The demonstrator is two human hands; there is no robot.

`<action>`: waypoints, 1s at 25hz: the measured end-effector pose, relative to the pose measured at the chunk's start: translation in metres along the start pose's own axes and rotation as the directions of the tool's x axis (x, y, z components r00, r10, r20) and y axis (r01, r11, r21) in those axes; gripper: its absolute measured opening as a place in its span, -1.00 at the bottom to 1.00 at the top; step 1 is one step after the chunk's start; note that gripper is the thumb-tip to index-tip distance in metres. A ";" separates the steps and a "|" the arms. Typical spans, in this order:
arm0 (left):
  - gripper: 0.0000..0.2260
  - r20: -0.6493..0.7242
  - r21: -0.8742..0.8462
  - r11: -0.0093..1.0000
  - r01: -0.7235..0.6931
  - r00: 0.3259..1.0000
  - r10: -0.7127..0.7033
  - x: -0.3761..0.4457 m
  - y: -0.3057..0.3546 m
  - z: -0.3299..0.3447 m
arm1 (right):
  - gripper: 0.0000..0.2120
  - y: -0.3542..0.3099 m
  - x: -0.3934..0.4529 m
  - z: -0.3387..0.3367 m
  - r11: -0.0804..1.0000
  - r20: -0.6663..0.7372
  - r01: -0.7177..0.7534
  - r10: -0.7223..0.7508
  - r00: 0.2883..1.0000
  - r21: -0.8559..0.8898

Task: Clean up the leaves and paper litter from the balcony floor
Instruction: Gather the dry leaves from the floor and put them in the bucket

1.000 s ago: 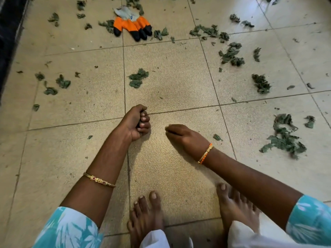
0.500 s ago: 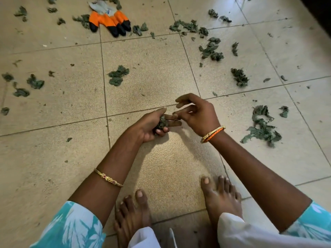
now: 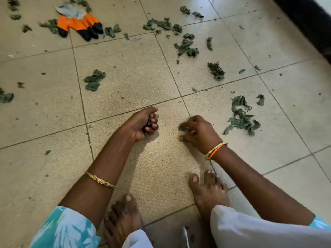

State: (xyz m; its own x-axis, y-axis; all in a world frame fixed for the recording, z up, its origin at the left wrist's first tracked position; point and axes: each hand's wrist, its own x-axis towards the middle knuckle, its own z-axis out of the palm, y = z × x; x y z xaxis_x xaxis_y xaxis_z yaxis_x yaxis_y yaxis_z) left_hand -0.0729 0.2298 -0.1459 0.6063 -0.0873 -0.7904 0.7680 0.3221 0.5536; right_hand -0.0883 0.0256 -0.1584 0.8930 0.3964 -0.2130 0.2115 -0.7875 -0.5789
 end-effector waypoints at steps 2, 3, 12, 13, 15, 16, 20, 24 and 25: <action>-0.61 -0.018 0.018 1.000 0.003 1.000 -0.003 0.001 -0.002 0.004 | -0.82 -0.003 0.001 0.016 0.996 -0.100 0.092 -0.093 0.991 -0.018; -0.62 -0.025 0.032 0.999 -0.001 1.000 0.002 0.001 -0.002 0.007 | -0.88 -0.003 0.002 0.021 0.990 -0.141 0.136 -0.141 0.980 -0.049; -0.69 -0.019 0.313 0.946 -0.084 0.995 0.095 0.015 -0.004 0.044 | -0.91 0.001 0.021 -0.010 0.994 -0.117 0.035 -0.023 0.993 0.101; -0.67 -0.002 0.360 0.928 -0.100 0.994 0.108 0.017 -0.003 0.051 | -0.93 0.004 0.022 -0.021 0.975 -0.177 -0.017 0.058 0.983 0.223; -0.64 0.065 0.411 0.901 -0.135 0.991 0.119 0.021 0.001 0.069 | -0.96 0.010 0.024 -0.042 0.915 -0.278 -0.069 0.192 0.941 0.398; -0.64 0.108 0.416 0.898 -0.143 0.988 0.107 0.022 0.003 0.079 | -0.96 0.012 0.024 -0.048 0.901 -0.294 -0.084 0.225 0.929 0.425; -0.68 0.185 0.446 0.881 -0.155 0.980 0.078 0.028 0.008 0.109 | -0.93 0.020 0.020 -0.054 0.936 -0.273 -0.128 0.224 0.936 0.329; -0.70 0.165 0.454 0.883 -0.120 0.985 0.049 0.044 0.012 0.120 | -0.82 0.052 0.015 -0.089 0.952 -0.423 -0.212 0.290 0.858 0.221; -0.70 0.161 0.442 0.892 -0.099 0.986 0.030 0.047 0.014 0.124 | -0.70 0.065 0.014 -0.101 0.947 -0.411 -0.282 0.320 0.854 0.153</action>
State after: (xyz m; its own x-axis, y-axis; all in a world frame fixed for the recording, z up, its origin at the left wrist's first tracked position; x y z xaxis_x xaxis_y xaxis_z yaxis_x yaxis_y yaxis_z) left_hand -0.0084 0.1134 -0.1425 0.6545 -0.2284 -0.7207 0.7155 -0.1207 0.6881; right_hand -0.0217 -0.0677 -0.1201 0.9933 -0.1073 -0.0440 -0.1118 -0.7856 -0.6086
